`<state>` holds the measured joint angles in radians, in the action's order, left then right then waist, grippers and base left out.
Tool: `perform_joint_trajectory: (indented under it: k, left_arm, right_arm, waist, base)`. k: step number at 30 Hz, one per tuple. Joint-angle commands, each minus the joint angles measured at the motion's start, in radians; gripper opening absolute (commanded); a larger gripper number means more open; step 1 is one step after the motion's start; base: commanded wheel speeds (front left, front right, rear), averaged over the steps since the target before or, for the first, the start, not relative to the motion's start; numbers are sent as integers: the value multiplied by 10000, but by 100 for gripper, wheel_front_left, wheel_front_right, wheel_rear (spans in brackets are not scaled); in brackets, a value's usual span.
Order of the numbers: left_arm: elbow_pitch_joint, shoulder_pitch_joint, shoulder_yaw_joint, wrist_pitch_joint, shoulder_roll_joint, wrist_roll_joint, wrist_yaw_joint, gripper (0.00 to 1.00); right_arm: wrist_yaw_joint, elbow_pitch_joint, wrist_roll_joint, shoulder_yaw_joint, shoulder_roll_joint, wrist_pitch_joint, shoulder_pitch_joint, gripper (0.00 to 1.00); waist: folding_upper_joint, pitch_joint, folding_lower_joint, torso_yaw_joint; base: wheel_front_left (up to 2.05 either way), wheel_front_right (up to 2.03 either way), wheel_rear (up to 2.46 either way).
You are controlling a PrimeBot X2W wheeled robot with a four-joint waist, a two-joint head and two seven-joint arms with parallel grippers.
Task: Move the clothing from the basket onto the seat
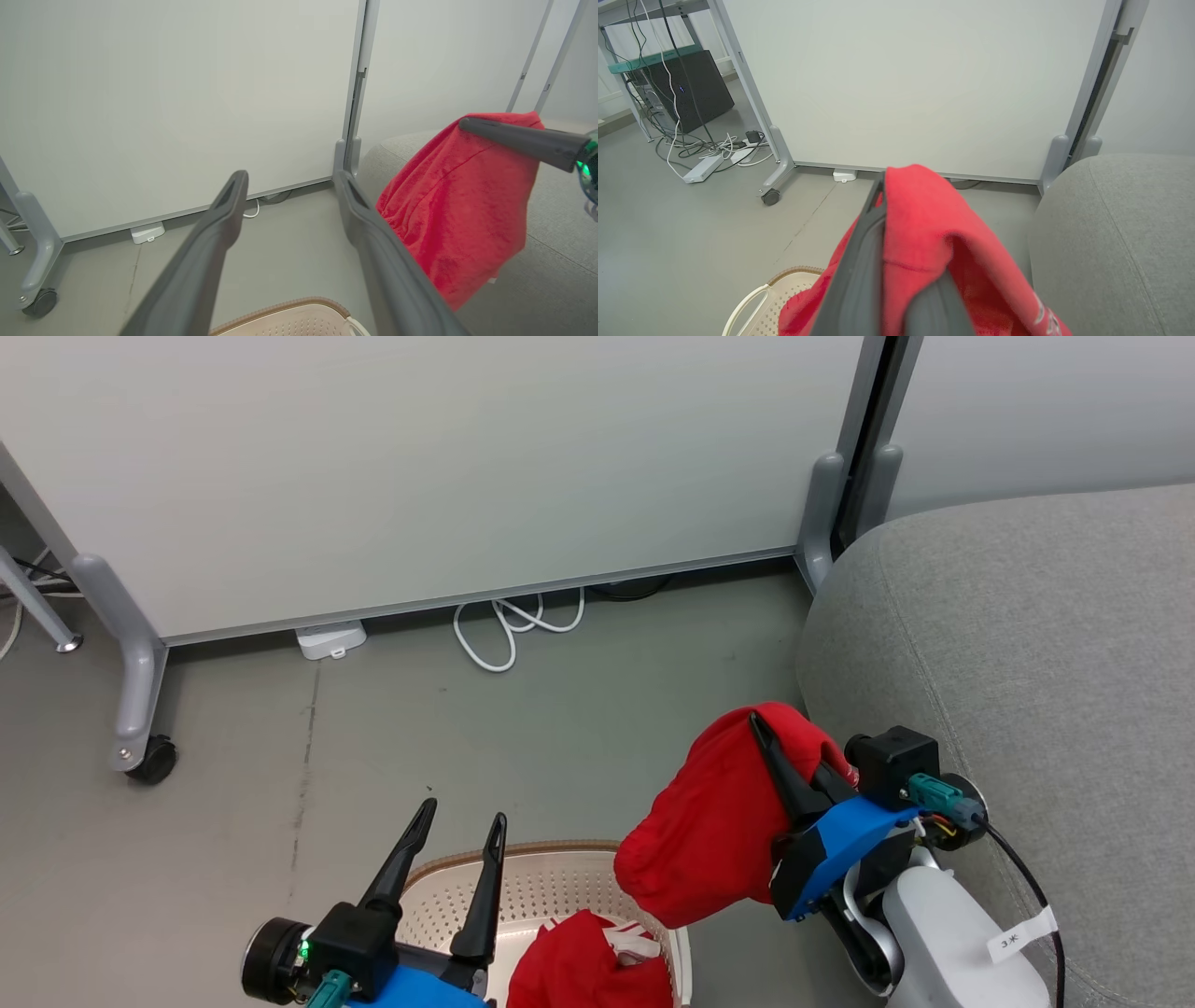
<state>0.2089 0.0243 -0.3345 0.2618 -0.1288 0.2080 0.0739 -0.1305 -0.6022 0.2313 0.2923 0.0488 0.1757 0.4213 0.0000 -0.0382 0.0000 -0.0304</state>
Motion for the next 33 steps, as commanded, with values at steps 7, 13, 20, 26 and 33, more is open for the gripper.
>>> perform_joint_trajectory:
  k: [7,13,20,26,33]
  left_arm:
    - [2,-83,287,49,266,-459,343,100]
    - [49,70,292,47,350,-636,484,100]
    - [1,159,246,47,369,-728,552,100]
    - [-52,233,175,48,347,-764,587,100]
    - [-24,328,96,48,242,-734,561,100]
  right_arm:
    - [-6,201,53,-5,28,-21,-88,0]
    - [-6,281,74,25,30,-26,-54,0]
    - [-5,318,137,80,30,3,-47,0]
    - [-5,254,287,153,27,88,9,0]
    - [-5,149,380,224,25,199,73,0]
  waist:
    - [0,-137,0,-546]
    - [0,-191,0,-1249]
    - [0,-244,0,-2168]
    - [0,-336,0,-3138]
    - [0,-443,0,-4105]
  base:
    - [0,0,0]
    - [0,0,0]
    - [0,0,0]
    - [0,0,0]
    - [0,0,0]
